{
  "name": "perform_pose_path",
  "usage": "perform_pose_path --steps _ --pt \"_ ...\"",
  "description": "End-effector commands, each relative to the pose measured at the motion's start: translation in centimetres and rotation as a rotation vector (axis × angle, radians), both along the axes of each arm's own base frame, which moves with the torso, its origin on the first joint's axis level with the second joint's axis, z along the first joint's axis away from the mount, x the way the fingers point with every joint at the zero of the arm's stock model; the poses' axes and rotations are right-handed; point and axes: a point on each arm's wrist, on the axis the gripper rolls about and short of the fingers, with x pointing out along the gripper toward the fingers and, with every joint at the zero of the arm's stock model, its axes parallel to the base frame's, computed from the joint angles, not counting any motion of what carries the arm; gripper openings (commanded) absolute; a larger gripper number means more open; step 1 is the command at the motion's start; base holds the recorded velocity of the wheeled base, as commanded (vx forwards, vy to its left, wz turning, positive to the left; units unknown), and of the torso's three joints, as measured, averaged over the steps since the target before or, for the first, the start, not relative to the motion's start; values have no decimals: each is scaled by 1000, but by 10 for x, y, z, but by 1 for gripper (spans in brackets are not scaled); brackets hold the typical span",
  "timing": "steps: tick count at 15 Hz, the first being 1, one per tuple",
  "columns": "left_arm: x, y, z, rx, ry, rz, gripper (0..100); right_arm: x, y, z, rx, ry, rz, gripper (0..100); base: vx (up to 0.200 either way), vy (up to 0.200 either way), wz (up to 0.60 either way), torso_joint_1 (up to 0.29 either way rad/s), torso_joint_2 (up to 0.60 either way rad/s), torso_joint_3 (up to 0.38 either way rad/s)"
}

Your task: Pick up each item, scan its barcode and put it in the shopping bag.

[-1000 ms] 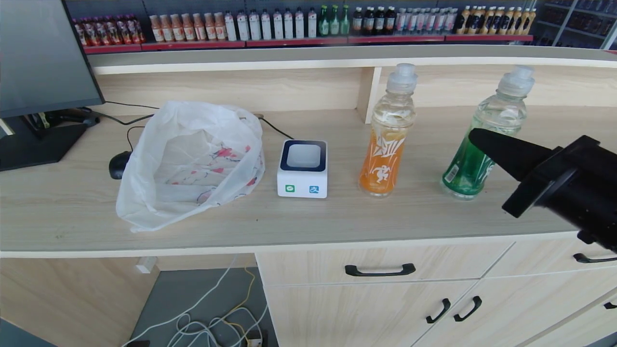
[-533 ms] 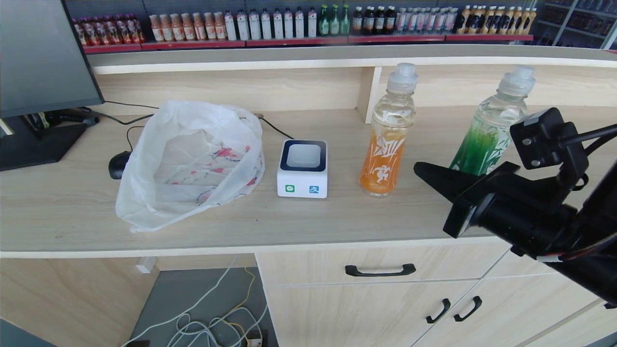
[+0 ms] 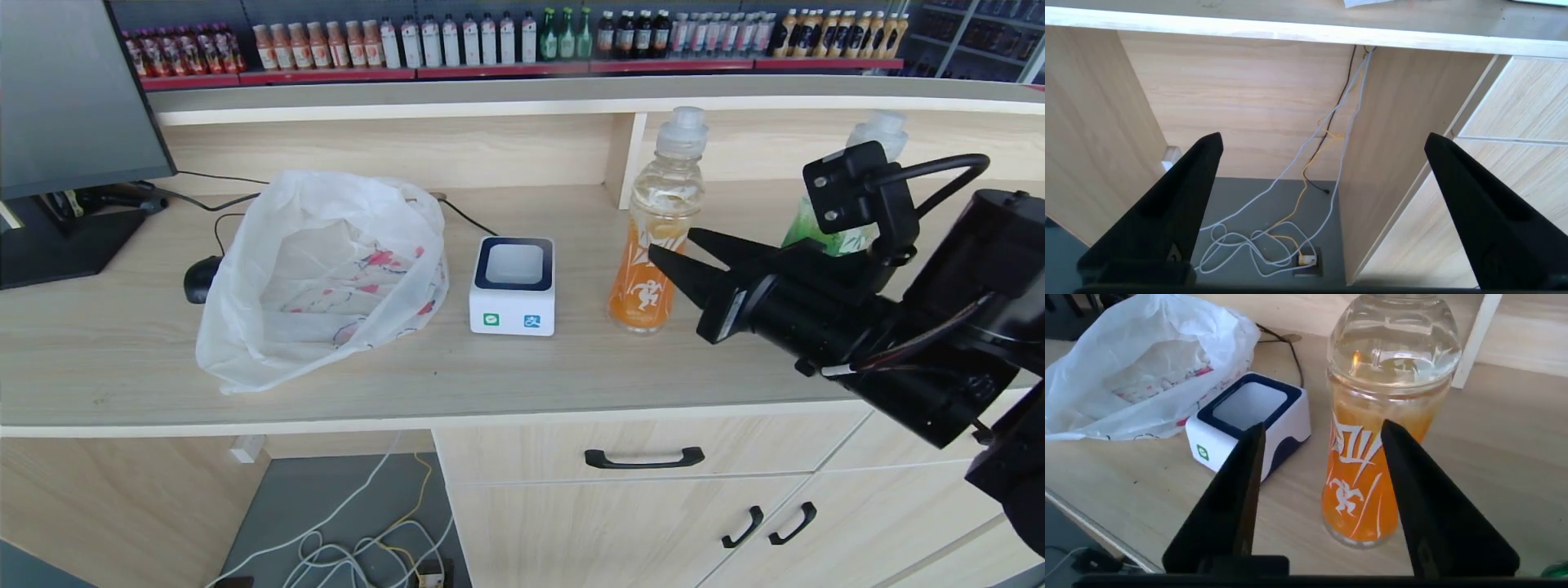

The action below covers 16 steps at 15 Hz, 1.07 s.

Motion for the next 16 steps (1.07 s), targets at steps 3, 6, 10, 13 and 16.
perform_pose_path --steps 3,6,10,13,16 --pt "0 0 0 0 0 0 100 6 3 -5 41 13 -36 100 0 0 0 0 0 0" --pt "0 0 0 0 0 0 100 10 2 -5 53 18 -113 100 0 0 0 0 0 0" --pt "0 0 0 0 0 0 100 14 4 -6 53 19 -136 100 0 0 0 0 0 0" --pt "0 0 0 0 1 0 100 27 12 -5 62 12 -163 100 0 0 0 0 0 0" --pt "0 0 0 0 1 0 100 38 18 0 52 -17 -213 100 0 0 0 0 0 0"
